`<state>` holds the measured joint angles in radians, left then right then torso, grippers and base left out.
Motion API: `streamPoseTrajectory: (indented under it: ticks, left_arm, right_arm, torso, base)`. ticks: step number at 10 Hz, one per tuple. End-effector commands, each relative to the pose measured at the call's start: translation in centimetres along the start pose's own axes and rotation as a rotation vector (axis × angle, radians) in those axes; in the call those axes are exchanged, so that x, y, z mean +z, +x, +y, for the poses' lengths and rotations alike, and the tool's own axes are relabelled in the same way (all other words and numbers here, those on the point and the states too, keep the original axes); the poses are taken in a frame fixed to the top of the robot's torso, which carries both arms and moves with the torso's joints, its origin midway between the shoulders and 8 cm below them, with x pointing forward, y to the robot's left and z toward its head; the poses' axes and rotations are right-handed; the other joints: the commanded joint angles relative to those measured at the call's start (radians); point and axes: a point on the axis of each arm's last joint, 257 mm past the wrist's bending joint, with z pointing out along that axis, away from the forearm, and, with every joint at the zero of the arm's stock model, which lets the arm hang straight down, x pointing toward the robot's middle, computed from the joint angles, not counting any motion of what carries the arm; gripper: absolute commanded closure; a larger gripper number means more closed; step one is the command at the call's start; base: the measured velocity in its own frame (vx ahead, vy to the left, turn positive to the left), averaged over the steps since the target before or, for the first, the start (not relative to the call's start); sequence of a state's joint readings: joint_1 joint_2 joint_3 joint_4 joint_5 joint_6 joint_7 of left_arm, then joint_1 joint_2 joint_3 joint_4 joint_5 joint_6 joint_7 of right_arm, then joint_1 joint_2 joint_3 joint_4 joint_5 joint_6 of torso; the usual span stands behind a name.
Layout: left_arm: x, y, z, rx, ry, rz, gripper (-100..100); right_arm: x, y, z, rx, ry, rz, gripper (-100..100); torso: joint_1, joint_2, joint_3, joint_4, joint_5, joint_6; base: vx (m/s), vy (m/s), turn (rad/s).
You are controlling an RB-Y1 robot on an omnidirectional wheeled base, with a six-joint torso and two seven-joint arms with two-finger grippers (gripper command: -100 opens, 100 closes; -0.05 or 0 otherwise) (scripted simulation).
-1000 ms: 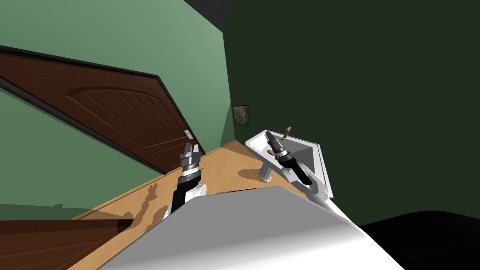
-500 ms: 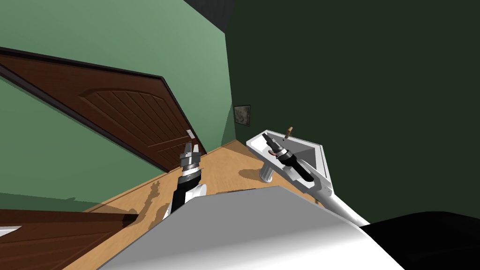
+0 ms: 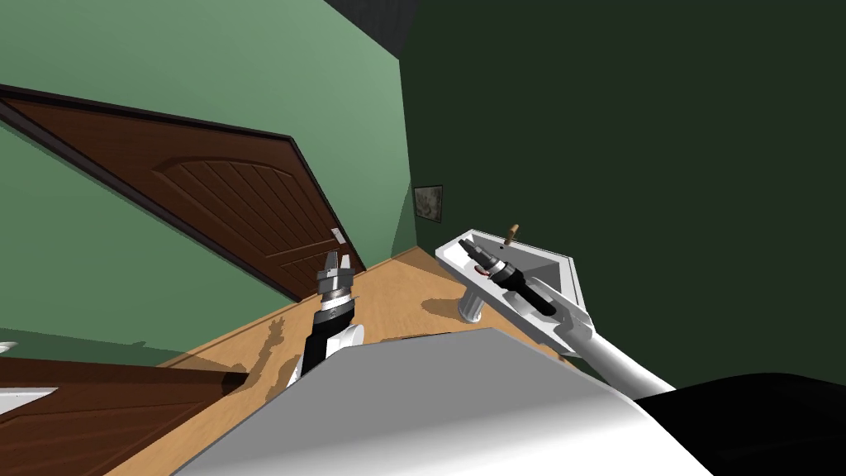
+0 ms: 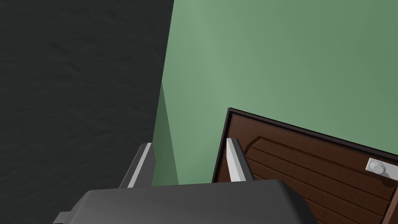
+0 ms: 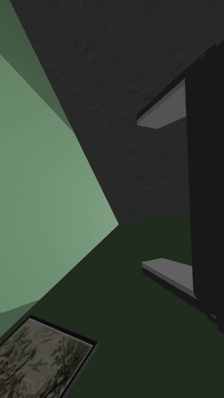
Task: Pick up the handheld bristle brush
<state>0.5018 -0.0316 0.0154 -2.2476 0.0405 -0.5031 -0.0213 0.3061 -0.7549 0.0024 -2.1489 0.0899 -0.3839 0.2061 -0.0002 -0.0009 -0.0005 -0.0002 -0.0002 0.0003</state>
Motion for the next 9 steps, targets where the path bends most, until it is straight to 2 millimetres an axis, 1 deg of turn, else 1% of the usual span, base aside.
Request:
streamPoseTrajectory:
  ticks: [1,2,3,4,5,6,7,8,9]
  left_arm:
    - [0.0,0.0,0.0,0.0,0.0,0.0,0]
    - [0.0,0.0,0.0,0.0,0.0,0.0,0]
    - [0.0,0.0,0.0,0.0,0.0,0.0,0]
    - [0.0,0.0,0.0,0.0,0.0,0.0,0]
    - [0.0,0.0,0.0,0.0,0.0,0.0,0]
    - [0.0,0.0,0.0,0.0,0.0,0.0,0]
    - [0.0,0.0,0.0,0.0,0.0,0.0,0]
    - [0.0,0.0,0.0,0.0,0.0,0.0,0]
    - [0.0,0.0,0.0,0.0,0.0,0.0,0]
  right_arm:
    - [-0.2,0.9,-1.1,-0.067,0.016,0.059,-100]
    - [-0.2,1.0,-1.1,-0.074,0.014,0.068,-100]
    - [-0.6,1.7,-2.1,-0.13,0.03,0.117,-100]
    - [-0.6,1.7,-2.1,-0.136,0.028,0.125,-100]
    - [-1.1,2.5,-3.2,-0.194,0.044,0.176,-100]
    - [-1.1,2.5,-3.2,-0.198,0.042,0.182,-100]
    - [-1.7,3.3,-4.3,-0.257,0.059,0.235,-100]
    - [-1.8,3.3,-4.3,-0.261,0.058,0.24,-100]
    - [-2.5,4.0,-5.5,-0.319,0.075,0.294,-100]
  torso:
    - [0.0,0.0,0.0,0.0,0.0,0.0]
    - [0.0,0.0,0.0,0.0,0.0,0.0]
    - [0.0,0.0,0.0,0.0,0.0,0.0]
    - [0.0,-0.001,0.0,0.0,0.0,0.0]
    - [0.0,-0.001,0.0,0.0,0.0,0.0]
    - [0.0,-0.001,-0.001,0.0,0.0,0.0]
    - [0.0,-0.001,-0.001,0.0,0.0,0.0]
    - [0.0,-0.001,-0.001,0.0,0.0,0.0]
    - [0.0,-0.002,-0.001,0.0,0.0,0.0]
  base:
    - [0.017,0.004,0.032]
    - [0.014,0.002,0.015]
    - [0.02,0.005,0.03]
    - [0.021,0.002,0.011]
    - [0.028,0.006,0.016]
    - [0.026,0.005,0.011]
    - [0.031,0.005,0.016]
    - [0.032,0.004,0.007]
    - [0.041,0.0,0.007]
